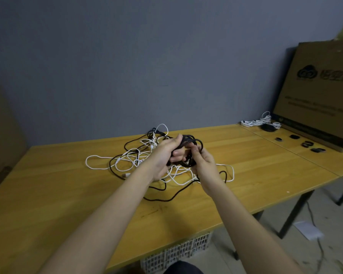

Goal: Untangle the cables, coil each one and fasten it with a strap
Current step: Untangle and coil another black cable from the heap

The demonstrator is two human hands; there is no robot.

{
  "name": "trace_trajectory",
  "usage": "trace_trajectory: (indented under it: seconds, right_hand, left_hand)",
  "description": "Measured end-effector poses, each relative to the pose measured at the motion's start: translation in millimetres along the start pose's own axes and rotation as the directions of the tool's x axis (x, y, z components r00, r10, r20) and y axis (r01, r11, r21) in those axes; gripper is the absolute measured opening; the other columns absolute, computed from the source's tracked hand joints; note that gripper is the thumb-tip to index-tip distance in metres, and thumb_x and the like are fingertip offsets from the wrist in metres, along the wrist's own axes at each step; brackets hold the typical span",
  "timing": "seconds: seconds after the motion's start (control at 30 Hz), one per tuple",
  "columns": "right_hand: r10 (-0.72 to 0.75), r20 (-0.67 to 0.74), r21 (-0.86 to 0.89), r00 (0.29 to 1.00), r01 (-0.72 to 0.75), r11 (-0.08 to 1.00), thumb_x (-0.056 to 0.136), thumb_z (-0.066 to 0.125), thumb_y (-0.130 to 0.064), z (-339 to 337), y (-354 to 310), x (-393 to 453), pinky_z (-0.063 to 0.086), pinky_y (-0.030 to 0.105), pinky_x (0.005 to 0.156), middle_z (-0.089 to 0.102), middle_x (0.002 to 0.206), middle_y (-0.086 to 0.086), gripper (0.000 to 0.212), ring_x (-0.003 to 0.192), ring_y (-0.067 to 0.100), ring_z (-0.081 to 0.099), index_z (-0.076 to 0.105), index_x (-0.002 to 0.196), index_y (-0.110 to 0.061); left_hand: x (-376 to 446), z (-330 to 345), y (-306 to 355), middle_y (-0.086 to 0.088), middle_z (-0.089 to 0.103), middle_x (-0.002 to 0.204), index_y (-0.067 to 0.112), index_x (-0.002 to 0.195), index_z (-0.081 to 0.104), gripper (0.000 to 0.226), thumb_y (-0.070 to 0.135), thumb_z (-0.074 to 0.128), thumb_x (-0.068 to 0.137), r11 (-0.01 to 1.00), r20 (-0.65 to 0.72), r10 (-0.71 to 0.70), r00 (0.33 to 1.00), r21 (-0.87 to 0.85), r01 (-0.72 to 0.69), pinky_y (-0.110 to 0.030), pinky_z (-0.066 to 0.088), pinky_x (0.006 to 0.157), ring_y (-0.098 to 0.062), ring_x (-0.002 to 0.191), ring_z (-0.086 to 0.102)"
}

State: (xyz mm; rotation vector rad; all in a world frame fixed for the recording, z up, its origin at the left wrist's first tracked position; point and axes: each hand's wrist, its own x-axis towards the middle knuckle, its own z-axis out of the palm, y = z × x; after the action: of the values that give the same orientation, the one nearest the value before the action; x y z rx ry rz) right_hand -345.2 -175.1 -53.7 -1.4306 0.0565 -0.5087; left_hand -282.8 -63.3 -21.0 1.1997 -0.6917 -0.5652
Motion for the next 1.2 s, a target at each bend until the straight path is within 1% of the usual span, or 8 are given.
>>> trace_trajectory:
  seconds: [0.17, 0.33, 0.47, 0.57, 0.83, 0.93, 1.03, 1.2]
  right_hand:
    - [-0.062, 0.006, -0.283, 0.998, 0.061, 0.957, 0.098, 0.05, -0.025, -20, 4, -4, 0.038, 0.016, 0.056, 0.05, 0.071, -0.005, 0.009, 0.058, 0.004, 0.044, 0.055, 0.099, -0.017]
    - [-0.042, 0.161, -0.197, 0.986, 0.074, 0.978, 0.101, 0.041, -0.019, -29, 10, -6, 0.051, 0.024, 0.064, 0.039, 0.063, 0.002, 0.017, 0.057, 0.013, 0.039, 0.056, 0.096, -0.012]
    - [-0.341, 0.017, -0.386, 0.94, 0.321, 0.865, 0.102, 0.042, -0.016, -32, -5, 10, 0.027, 0.021, 0.046, 0.039, 0.054, -0.011, 0.022, 0.048, 0.007, 0.031, 0.06, 0.091, -0.019]
    - [-0.512, -0.014, -0.555, 0.859, 0.419, 0.718, 0.099, 0.049, -0.02, -28, -26, 26, 0.035, 0.017, 0.054, 0.055, 0.063, -0.02, 0.018, 0.057, 0.002, 0.049, 0.066, 0.098, -0.015]
    - [-0.31, 0.131, -0.729, 0.942, 0.303, 0.614, 0.095, 0.043, -0.038, -31, 6, 51, 0.032, 0.032, 0.064, 0.052, 0.058, -0.018, 0.032, 0.063, 0.006, 0.04, 0.054, 0.065, -0.039]
    - [-0.262, 0.181, -0.78, 0.948, 0.301, 0.549, 0.099, 0.039, -0.039, -27, 26, 43, 0.042, 0.041, 0.071, 0.054, 0.077, -0.011, 0.024, 0.076, 0.017, 0.048, 0.055, 0.085, -0.028]
    - [-0.269, 0.206, -0.854, 0.941, 0.307, 0.421, 0.101, 0.04, -0.033, -18, 37, 33, 0.037, 0.035, 0.079, 0.051, 0.088, -0.009, 0.02, 0.086, 0.015, 0.045, 0.055, 0.101, -0.02]
    - [-0.302, 0.291, -0.916, 0.908, 0.356, 0.188, 0.098, 0.041, -0.028, -4, 50, 22, 0.036, 0.039, 0.089, 0.056, 0.1, -0.001, 0.026, 0.096, 0.023, 0.045, 0.055, 0.116, -0.015]
  left_hand:
    - [3, -9, 7, 0.013, 0.03, 0.046, 0.009, 0.09, 0.056, 0.037, 0.032, 0.03, 0.105, 0.989, -0.122, 0.016, 0.992, 0.145, 0.002, -0.025, 0.039, 0.064, -0.002, 0.039, 0.028]
    - [3, -18, 14, 0.013, 0.031, 0.047, 0.011, 0.096, 0.058, 0.039, 0.037, 0.03, 0.104, 0.982, -0.227, 0.048, 0.973, 0.189, -0.005, -0.022, 0.04, 0.066, -0.002, 0.043, 0.033]
    - [-3, -13, 15, 0.015, 0.034, 0.05, 0.015, 0.098, 0.058, 0.053, 0.06, 0.036, 0.083, 0.915, -0.12, 0.075, 0.99, 0.403, -0.02, -0.018, 0.044, 0.065, 0.001, 0.046, 0.038]
    - [-7, -7, 19, 0.014, 0.035, 0.052, 0.013, 0.091, 0.059, 0.044, 0.053, 0.04, 0.089, 0.856, -0.057, 0.108, 0.992, 0.514, -0.064, -0.02, 0.045, 0.062, 0.0, 0.046, 0.038]
    - [-13, 0, 29, 0.011, 0.025, 0.046, 0.014, 0.073, 0.043, 0.035, 0.033, 0.038, 0.102, 0.967, -0.102, 0.166, 0.981, 0.211, -0.142, -0.025, 0.041, 0.059, -0.008, 0.041, 0.022]
    - [-7, -3, 33, 0.012, 0.026, 0.046, 0.015, 0.075, 0.046, 0.036, 0.035, 0.036, 0.103, 0.977, -0.197, 0.2, 0.96, 0.107, -0.182, -0.024, 0.043, 0.06, -0.006, 0.04, 0.024]
    - [-1, -10, 32, 0.012, 0.029, 0.048, 0.014, 0.079, 0.047, 0.033, 0.034, 0.036, 0.103, 0.976, -0.251, 0.217, 0.943, 0.064, -0.208, -0.024, 0.043, 0.065, -0.005, 0.041, 0.025]
    - [10, -4, 21, 0.008, 0.037, 0.062, 0.015, 0.079, 0.036, 0.025, 0.014, 0.037, 0.104, 0.964, -0.22, 0.265, 0.939, 0.025, -0.266, -0.027, 0.04, 0.077, -0.005, 0.051, 0.037]
